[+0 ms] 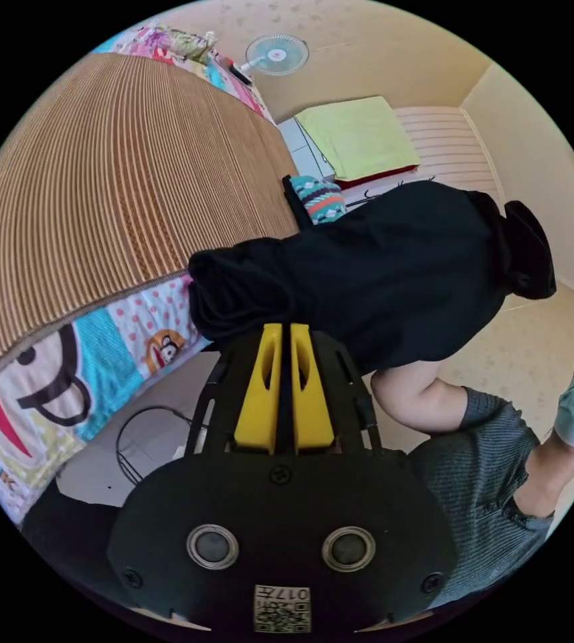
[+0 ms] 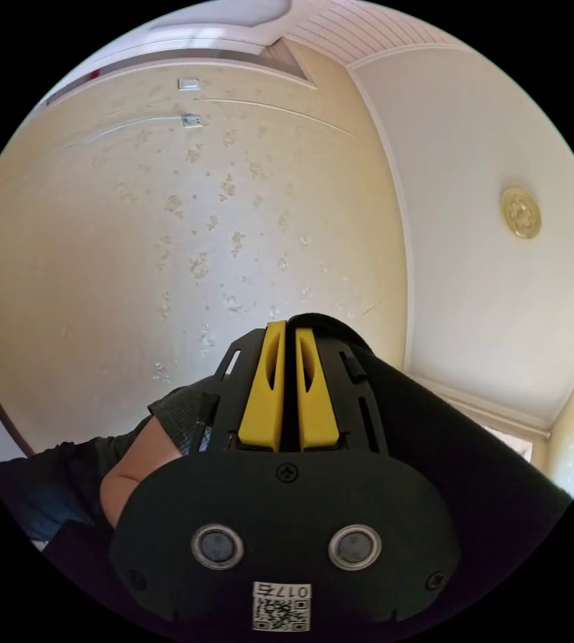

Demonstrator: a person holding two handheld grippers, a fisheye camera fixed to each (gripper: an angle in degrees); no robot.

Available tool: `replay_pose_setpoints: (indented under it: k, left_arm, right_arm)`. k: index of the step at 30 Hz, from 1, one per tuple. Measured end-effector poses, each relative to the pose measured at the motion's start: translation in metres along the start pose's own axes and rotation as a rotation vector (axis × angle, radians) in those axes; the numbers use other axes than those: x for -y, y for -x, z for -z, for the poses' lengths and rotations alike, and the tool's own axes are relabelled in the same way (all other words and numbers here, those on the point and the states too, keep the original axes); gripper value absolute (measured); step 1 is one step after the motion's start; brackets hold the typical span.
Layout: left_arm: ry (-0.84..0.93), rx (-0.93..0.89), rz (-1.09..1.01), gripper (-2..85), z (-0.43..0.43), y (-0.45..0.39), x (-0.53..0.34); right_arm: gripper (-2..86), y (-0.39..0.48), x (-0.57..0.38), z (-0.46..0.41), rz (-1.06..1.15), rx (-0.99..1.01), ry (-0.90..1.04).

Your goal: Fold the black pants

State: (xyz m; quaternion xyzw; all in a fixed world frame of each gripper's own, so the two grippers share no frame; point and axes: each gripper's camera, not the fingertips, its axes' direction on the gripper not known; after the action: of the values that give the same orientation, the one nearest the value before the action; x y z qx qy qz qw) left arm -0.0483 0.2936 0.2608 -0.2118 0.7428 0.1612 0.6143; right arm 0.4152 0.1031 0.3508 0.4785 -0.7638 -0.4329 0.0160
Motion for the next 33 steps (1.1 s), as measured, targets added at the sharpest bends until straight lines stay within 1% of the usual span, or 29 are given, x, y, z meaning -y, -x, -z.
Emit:
replay_pose_setpoints:
  k: [2,4,5,6,7,8,9,10,11,12,13,14,15,16,17,18,19,22,23,24,25,26,27,28,29,31,32,33]
  left_arm:
    - [-0.097,0.003,-0.044,-0.5,0.037,-0.007,0.013]
    - [-0.304,-0.010,-0.088,-0.7,0.110,-0.019,0.029]
    - [-0.374,0.007,-0.107,-0.6,0.133,-0.026,0.028]
    - [-0.519,0.071,-0.154,-0.5,0.179,-0.042,0.021]
    - [-0.659,0.140,-0.214,-0.3,0.220,-0.059,0.004]
    - [-0.718,0.168,-0.241,-0.2,0.237,-0.067,-0.006]
    - [-0.818,0.207,-0.264,0.2,0.264,-0.075,-0.028]
    - [-0.878,0.228,-0.224,0.8,0.284,-0.073,-0.047]
    - [-0.890,0.237,-0.185,1.2,0.292,-0.067,-0.055]
    - [-0.879,0.259,-0.095,2.3,0.301,-0.051,-0.068]
    - [-0.837,0.297,0.009,3.7,0.306,-0.028,-0.080]
    - [-0.813,0.319,0.069,3.9,0.307,-0.015,-0.087]
    - [-0.774,0.350,0.202,4.3,0.305,0.013,-0.105]
    - [-0.749,0.360,0.327,5.6,0.299,0.039,-0.125]
    - [-0.738,0.362,0.372,6.3,0.296,0.049,-0.135]
    - [-0.719,0.368,0.439,6.5,0.286,0.065,-0.155]
    - [-0.702,0.377,0.479,6.6,0.274,0.075,-0.172]
    - [-0.682,0.373,0.490,6.5,0.248,0.083,-0.202]
    - [-0.682,0.365,0.488,6.4,0.244,0.084,-0.206]
    - [-0.680,0.350,0.485,6.2,0.237,0.085,-0.211]
    - [-0.672,0.332,0.487,5.7,0.232,0.087,-0.213]
    - [-0.665,0.324,0.486,5.5,0.230,0.088,-0.212]
    - [-0.644,0.307,0.481,5.4,0.228,0.089,-0.209]
    - [-0.625,0.296,0.469,5.3,0.228,0.087,-0.204]
    - [-0.620,0.294,0.463,5.3,0.228,0.086,-0.202]
    - [-0.614,0.290,0.431,5.4,0.231,0.077,-0.193]
    - [-0.613,0.285,0.426,5.5,0.231,0.075,-0.191]
    - [-0.610,0.271,0.423,5.8,0.232,0.071,-0.187]
  right_arm:
    - [1.5,-0.041,0.008,0.007,-0.006,0.029,-0.027]
    - [1.6,-0.104,0.018,0.022,-0.069,0.016,-0.089]
    - [1.6,-0.119,0.020,0.028,-0.094,0.015,-0.114]
    - [1.7,-0.143,0.022,0.039,-0.130,0.031,-0.155]
    - [1.8,-0.158,0.025,0.050,-0.142,0.055,-0.158]
    - [1.9,-0.161,0.026,0.056,-0.144,0.055,-0.145]
    - [2.0,-0.160,0.026,0.069,-0.175,0.015,-0.103]
    - [2.3,-0.151,0.023,0.087,-0.247,-0.102,-0.050]
    - [2.4,-0.143,0.020,0.097,-0.299,-0.193,-0.024]
    - [2.8,-0.119,0.011,0.123,-0.431,-0.439,0.024]
    - [3.3,-0.084,-0.001,0.152,-0.566,-0.734,0.058]
    - [3.7,-0.064,-0.009,0.166,-0.634,-0.896,0.068]
    - [4.5,-0.018,-0.027,0.189,-0.773,-1.253,0.096]
    - [6.1,0.028,-0.051,0.207,-0.972,-1.659,0.117]
    - [6.9,0.051,-0.064,0.214,-1.083,-1.869,0.106]
    - [7.4,0.092,-0.089,0.216,-1.191,-2.159,0.087]
    - [7.1,0.115,-0.111,0.207,-1.183,-2.211,0.135]
    - [5.0,0.124,-0.169,0.178,-1.185,-2.222,0.174]
    - [5.3,0.117,-0.180,0.174,-1.190,-2.226,0.187]
    - [6.0,0.091,-0.202,0.170,-1.223,-2.210,0.260]
    - [6.8,0.050,-0.225,0.169,-1.275,-2.166,0.390]
    - [7.2,0.025,-0.236,0.168,-1.299,-2.135,0.471]
    - [7.9,-0.028,-0.259,0.166,-1.317,-2.072,0.641]
    - [8.8,-0.081,-0.281,0.164,-1.316,-2.016,0.766]
    - [9.4,-0.106,-0.291,0.165,-1.317,-1.984,0.795]
    - [12.0,-0.203,-0.334,0.179,-1.351,-1.773,0.803]
    - [12.0,-0.227,-0.345,0.183,-1.361,-1.719,0.832]
    - [12.2,-0.273,-0.371,0.191,-1.381,-1.657,0.942]
